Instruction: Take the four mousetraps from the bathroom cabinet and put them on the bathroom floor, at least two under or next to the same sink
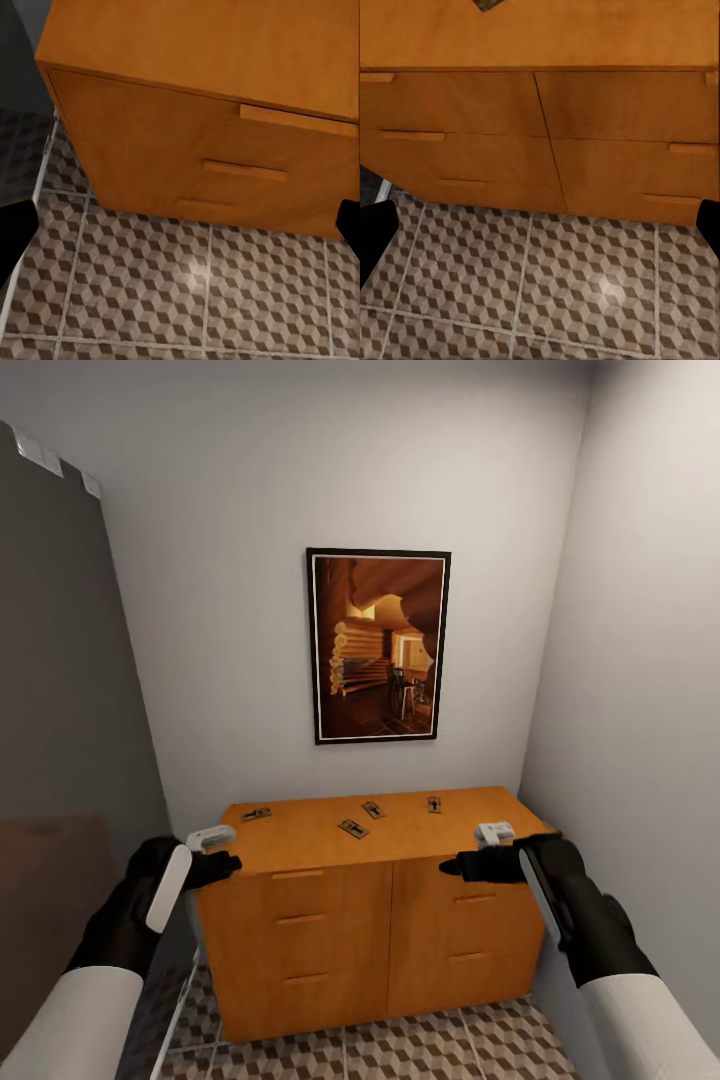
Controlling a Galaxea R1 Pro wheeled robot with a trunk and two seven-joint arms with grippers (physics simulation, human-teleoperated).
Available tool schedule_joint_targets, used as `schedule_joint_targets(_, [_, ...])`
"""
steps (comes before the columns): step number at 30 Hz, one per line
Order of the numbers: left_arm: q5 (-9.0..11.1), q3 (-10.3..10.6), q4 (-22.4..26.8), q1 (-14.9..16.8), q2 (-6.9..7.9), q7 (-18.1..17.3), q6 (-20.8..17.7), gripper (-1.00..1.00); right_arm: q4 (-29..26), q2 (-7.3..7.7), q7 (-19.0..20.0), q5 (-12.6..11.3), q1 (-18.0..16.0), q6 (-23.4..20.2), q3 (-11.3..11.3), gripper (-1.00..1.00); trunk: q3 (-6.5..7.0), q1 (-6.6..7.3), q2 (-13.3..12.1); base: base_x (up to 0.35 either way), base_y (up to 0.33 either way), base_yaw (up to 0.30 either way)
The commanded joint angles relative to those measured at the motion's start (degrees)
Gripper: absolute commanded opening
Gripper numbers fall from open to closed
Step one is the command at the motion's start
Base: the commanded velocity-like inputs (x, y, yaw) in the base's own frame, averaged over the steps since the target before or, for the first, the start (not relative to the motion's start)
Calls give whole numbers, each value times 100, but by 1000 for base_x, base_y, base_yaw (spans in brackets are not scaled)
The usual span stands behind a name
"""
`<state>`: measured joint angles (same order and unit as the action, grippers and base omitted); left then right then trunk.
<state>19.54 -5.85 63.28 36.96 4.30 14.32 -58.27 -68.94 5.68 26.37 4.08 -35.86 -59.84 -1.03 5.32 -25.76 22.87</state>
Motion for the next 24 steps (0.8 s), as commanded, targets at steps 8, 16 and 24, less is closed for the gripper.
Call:
schedule_joint_targets(8, [64,4,-750,664,0,43,-18,100,266,52,43,48,-463,-16,-11,100,-4,-2,5,0,0,0])
schedule_joint_targets(16, [67,13,-1693,1416,7,1,-10,100,792,246,319,42,-997,-16,-19,100,-4,-2,5,0,0,0])
schedule_joint_targets(24, [60,26,-2349,1919,24,-265,32,100,1038,520,929,51,-1312,-16,-73,100,-4,-2,5,0,0,0])
